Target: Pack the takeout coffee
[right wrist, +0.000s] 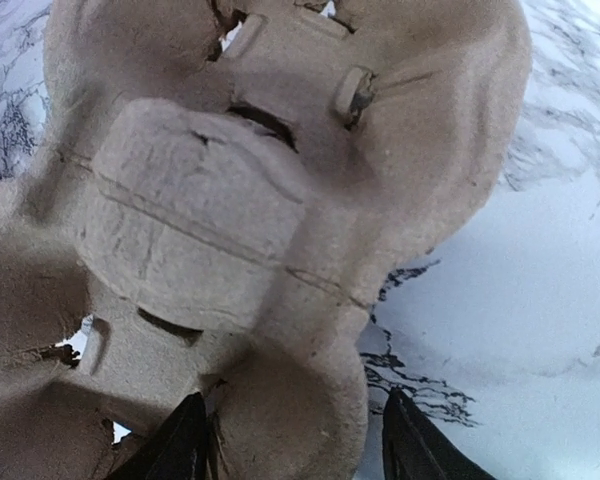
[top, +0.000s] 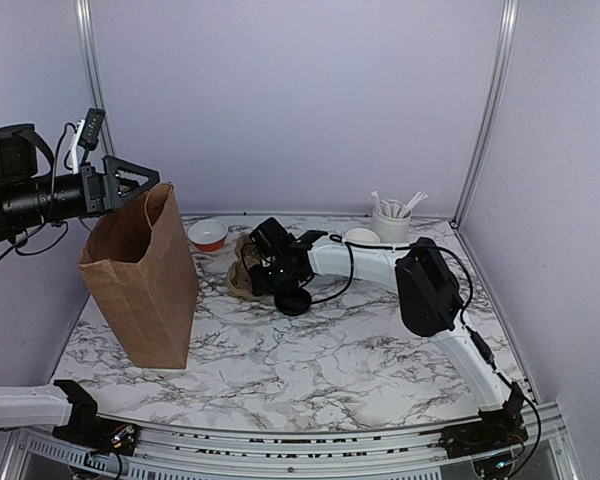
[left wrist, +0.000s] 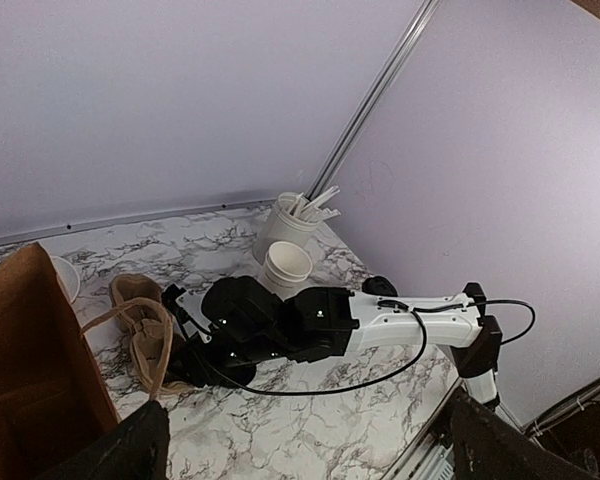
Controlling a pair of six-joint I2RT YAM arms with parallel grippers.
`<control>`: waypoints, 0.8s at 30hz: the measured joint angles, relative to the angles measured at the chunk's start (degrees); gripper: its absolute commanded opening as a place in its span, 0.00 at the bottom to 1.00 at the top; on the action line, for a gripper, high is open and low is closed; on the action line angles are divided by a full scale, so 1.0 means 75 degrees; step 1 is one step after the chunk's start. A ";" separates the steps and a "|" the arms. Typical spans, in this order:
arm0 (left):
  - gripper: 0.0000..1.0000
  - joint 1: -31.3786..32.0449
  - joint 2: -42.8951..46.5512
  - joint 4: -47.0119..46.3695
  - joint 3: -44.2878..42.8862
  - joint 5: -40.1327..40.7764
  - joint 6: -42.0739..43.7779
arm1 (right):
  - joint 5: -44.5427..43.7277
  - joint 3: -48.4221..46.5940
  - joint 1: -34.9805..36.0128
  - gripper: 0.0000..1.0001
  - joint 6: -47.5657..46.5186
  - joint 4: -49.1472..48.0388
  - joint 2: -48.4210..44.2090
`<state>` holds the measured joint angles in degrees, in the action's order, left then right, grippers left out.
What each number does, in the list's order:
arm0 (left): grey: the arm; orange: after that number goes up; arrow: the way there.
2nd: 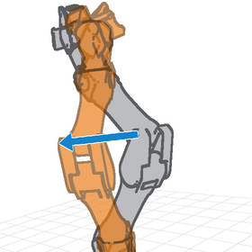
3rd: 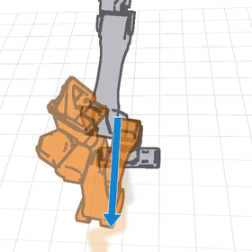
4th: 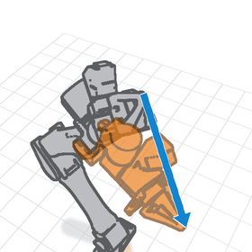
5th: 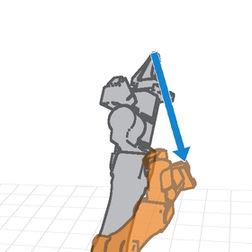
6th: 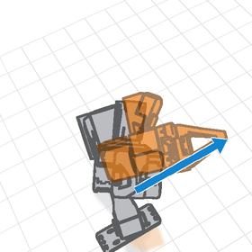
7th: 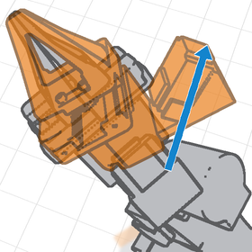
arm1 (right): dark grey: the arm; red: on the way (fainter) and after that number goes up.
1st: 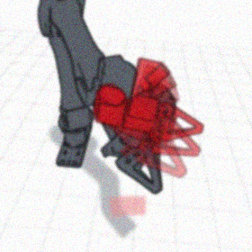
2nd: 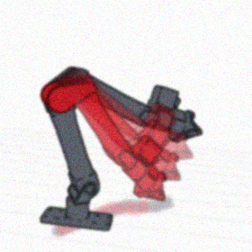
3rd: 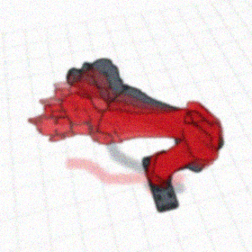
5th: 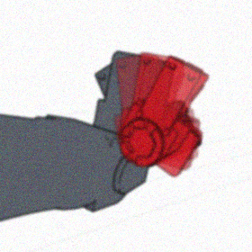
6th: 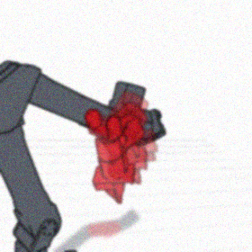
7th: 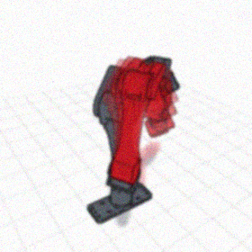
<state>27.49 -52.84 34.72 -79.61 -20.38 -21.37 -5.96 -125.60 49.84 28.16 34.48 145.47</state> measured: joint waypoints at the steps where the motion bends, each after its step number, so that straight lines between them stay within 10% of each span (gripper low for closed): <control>1: 0.99 0.0131 -0.0073 -0.0015 0.0000 0.0099 0.0003 | -0.0041 0.0085 0.0000 0.58 -0.0012 0.0012 -0.0050; 24: 0.99 0.1926 -0.0670 -0.0326 0.0000 0.1451 0.0163 | -0.0323 0.0784 -0.0015 0.60 -0.0079 0.0175 -0.0539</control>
<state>41.93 -57.87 32.27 -79.61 -9.50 -20.14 -8.38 -119.72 49.74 27.57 35.79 141.43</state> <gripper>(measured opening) 0.993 0.601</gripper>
